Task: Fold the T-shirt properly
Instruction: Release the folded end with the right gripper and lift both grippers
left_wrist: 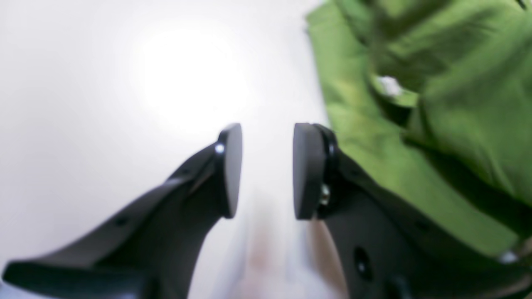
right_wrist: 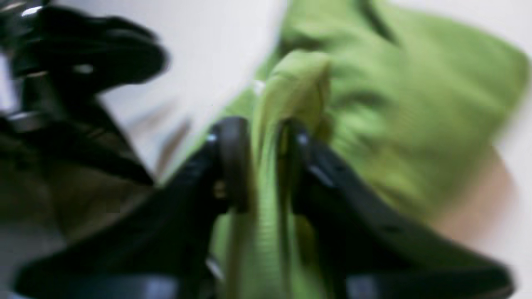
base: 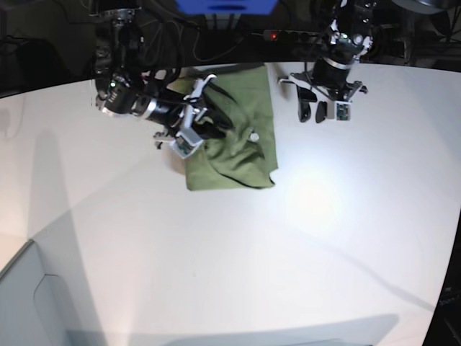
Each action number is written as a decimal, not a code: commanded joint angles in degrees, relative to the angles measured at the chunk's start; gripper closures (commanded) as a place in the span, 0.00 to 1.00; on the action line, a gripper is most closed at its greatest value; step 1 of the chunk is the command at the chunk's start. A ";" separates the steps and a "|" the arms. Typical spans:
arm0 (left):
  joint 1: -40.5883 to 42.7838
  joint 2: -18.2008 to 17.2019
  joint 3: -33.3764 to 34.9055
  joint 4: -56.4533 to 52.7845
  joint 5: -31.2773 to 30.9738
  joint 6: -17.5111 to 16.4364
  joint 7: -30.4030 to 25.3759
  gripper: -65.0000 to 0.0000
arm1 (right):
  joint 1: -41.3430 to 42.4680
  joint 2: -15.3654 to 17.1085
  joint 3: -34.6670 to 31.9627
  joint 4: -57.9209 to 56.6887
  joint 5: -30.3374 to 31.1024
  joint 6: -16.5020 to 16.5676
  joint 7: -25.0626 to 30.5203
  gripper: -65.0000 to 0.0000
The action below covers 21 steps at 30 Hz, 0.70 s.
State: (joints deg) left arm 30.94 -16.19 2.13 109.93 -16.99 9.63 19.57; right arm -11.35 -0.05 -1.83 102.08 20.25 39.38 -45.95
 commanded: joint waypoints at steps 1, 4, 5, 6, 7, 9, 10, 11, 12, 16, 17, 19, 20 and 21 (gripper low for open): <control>0.23 -0.21 -0.86 1.15 -0.11 -0.18 -1.16 0.69 | -0.03 0.01 -0.68 1.79 1.68 0.62 1.78 0.91; 0.31 -0.21 -2.97 1.15 -0.11 -0.18 -1.16 0.69 | -1.44 0.36 -3.41 2.84 1.68 0.62 2.04 1.00; 0.31 -0.21 -3.49 1.15 -0.11 -0.18 -1.16 0.69 | -1.61 0.45 -4.02 3.37 1.68 0.62 2.04 1.00; 0.31 -0.21 -4.28 1.15 -0.11 -0.18 -1.16 0.69 | -1.79 0.71 -4.55 3.72 1.68 0.62 2.04 0.99; 0.31 -0.21 -5.08 1.15 -0.11 -0.18 -1.16 0.69 | -1.96 1.15 -5.16 4.07 1.68 0.62 2.04 0.99; 0.31 -0.21 -6.22 1.24 -0.11 -0.18 -1.16 0.69 | -1.96 2.03 -7.45 5.13 1.68 0.62 2.04 0.99; 0.31 -0.21 -6.66 1.24 -0.11 -0.18 -1.16 0.69 | -1.96 2.74 -8.33 5.48 1.68 0.62 2.04 0.99; 0.31 -0.21 -7.10 1.32 -0.11 -0.18 -1.16 0.69 | -1.96 3.53 -9.56 5.57 1.68 0.62 2.04 0.99; 0.67 -0.21 -7.54 1.41 -0.11 -0.18 -1.16 0.69 | -1.96 4.14 -10.44 5.57 1.68 0.62 2.04 0.99; 1.02 -0.12 -9.12 1.41 -0.11 -0.18 -1.16 0.69 | -1.96 7.04 -14.31 5.48 1.68 0.62 2.13 0.99; 1.02 0.05 -9.21 1.41 -0.11 -0.18 -1.16 0.69 | -1.96 7.57 -15.19 5.48 1.68 0.62 2.13 0.99; 1.02 1.20 -10.44 1.41 -0.11 -0.35 -1.16 0.69 | -1.96 8.27 -15.71 5.48 1.68 0.62 2.13 0.99; 0.93 1.90 -11.41 1.41 -0.11 -0.44 -1.16 0.69 | -1.96 8.80 -15.89 5.48 1.68 0.62 2.13 0.99; 0.84 2.51 -12.02 1.41 -0.11 -0.53 -1.16 0.69 | -1.88 9.24 -15.89 5.48 1.68 0.62 2.13 0.99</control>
State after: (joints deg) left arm 31.57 -13.21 -9.52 110.21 -17.17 8.97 19.73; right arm -13.54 8.97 -17.82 106.52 20.73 39.38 -45.15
